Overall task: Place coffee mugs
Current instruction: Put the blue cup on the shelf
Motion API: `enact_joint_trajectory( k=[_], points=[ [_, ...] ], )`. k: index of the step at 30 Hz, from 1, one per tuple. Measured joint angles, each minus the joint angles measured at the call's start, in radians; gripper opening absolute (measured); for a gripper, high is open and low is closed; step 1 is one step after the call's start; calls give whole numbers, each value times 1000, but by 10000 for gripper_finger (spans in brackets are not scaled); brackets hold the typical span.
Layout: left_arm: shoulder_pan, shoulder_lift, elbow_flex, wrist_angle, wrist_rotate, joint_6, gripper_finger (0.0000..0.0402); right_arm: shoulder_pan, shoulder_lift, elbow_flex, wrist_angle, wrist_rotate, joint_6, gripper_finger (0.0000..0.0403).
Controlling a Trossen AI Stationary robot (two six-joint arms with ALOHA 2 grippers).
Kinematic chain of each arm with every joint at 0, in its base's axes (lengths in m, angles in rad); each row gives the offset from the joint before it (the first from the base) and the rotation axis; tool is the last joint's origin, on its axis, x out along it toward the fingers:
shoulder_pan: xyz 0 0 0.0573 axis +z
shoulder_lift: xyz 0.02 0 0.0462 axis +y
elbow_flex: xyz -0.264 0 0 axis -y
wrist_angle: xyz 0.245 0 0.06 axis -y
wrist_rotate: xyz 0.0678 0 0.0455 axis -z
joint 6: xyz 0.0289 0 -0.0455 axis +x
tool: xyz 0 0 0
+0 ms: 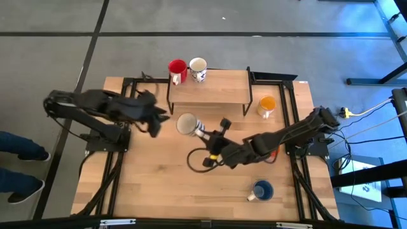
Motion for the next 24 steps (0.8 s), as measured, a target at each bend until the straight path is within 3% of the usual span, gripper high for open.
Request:
enact_joint_trajectory(
  k=[7,17,24],
  points=[
    [-41,-186,-41,-2,-57,182,144,-51,-109,0,-104,52,150,39],
    [-44,-417,-215,20,-112,222,144,-222,-147,1,-274,136,404,39],
    [-43,-473,-236,21,-114,246,144,-336,-144,0,-301,180,509,39]
  ],
)
